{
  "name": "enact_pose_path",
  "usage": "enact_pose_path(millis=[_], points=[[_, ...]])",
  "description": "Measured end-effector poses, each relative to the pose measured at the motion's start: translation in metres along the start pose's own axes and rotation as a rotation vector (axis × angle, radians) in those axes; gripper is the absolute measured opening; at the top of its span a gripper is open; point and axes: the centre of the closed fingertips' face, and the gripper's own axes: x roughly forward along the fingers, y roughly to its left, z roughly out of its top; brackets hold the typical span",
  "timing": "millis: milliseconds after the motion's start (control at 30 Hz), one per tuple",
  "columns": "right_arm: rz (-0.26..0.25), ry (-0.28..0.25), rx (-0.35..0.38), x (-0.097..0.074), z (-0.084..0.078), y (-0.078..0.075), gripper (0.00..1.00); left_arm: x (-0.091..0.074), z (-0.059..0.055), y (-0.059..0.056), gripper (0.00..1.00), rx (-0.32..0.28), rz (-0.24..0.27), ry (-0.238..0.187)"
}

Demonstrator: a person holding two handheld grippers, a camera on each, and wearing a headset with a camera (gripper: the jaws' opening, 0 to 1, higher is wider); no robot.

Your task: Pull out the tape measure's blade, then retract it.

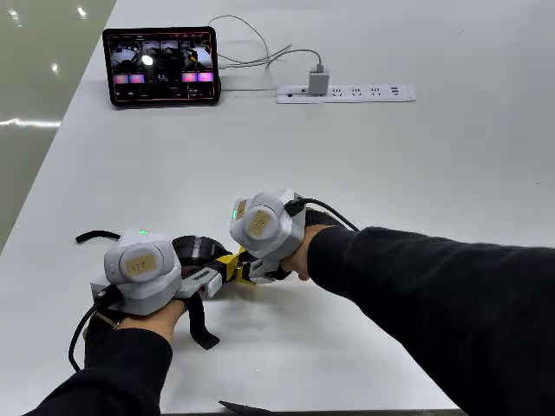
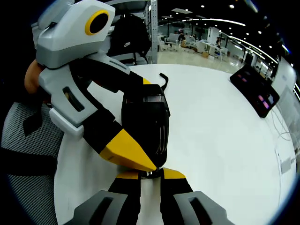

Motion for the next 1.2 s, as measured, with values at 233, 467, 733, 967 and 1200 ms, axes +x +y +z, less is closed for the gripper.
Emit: enact_pose_path(millis=[233,467,733,967,1200], points=[[-0.019,0.003,-0.017,-0.002,0.0,-0.001,0.14,0.0,0.002,0.0,0.6,0.011,-0.008,-0.003],[-0.024,-0.011,-0.002,-0.007,0.002,-0.004,0.15,-0.002,0.003,0.0,0.59,0.001,-0.024,0.0],[-0.038,-0.02,0.012,-0.015,0.004,-0.004,0.16,-0.008,0.015,0.002,0.6,0.0,-0.032,-0.024],[-0.062,-0.034,0.028,-0.026,0.005,-0.004,0.15,-0.014,0.019,0.007,0.69,0.001,-0.027,-0.025],[-0.079,-0.052,0.124,-0.036,0.004,-0.008,0.17,-0.018,0.013,0.004,0.86,-0.008,-0.06,0.008]])
